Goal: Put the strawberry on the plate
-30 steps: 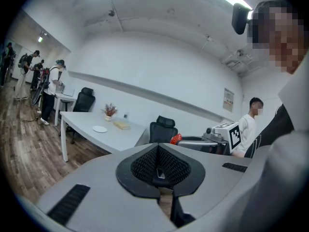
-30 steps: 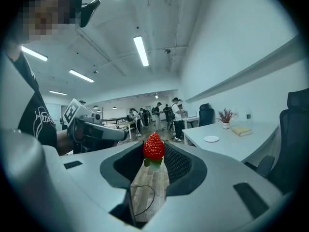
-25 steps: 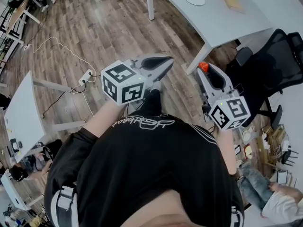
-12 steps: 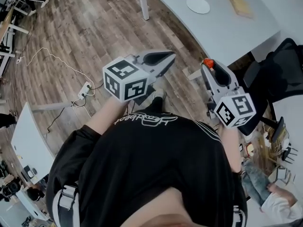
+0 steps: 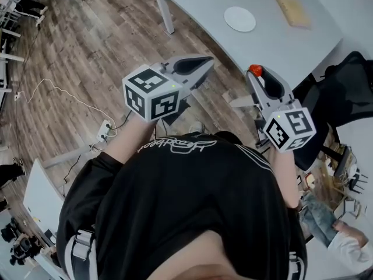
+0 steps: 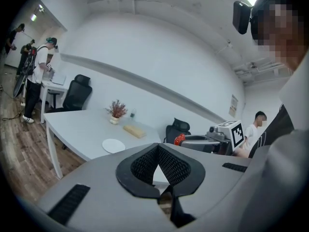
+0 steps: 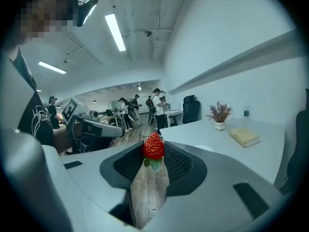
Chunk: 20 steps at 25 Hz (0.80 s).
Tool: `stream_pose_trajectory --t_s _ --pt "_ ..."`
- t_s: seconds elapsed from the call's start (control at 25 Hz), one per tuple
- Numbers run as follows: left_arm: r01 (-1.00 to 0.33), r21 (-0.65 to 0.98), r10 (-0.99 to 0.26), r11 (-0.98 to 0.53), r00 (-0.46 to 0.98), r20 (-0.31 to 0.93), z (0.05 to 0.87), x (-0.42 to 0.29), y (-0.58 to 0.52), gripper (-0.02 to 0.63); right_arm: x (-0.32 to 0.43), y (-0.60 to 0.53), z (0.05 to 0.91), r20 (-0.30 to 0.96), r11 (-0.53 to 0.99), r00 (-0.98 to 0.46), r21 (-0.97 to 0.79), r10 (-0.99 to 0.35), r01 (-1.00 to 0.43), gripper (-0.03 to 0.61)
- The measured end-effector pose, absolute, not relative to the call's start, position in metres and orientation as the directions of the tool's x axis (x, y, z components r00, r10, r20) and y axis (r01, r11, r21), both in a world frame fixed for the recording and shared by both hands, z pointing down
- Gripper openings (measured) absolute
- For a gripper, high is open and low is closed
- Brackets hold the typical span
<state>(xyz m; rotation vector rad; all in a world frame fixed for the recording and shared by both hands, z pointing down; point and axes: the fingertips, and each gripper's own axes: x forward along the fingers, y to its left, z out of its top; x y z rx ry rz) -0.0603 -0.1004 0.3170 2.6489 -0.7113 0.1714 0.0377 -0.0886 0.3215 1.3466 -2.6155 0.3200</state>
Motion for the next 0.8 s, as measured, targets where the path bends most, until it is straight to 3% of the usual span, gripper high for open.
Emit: stream_pose_trajectory --t_s 0.8 --pt "-0.499 0.394 -0.412 -0.772 0.864 0.288 0.353 -0.007 -0.244 0.008 0.085 -0.24 0.345 0.284 0.554 -0.564 -0.123 -0.775 -0.823 0.127"
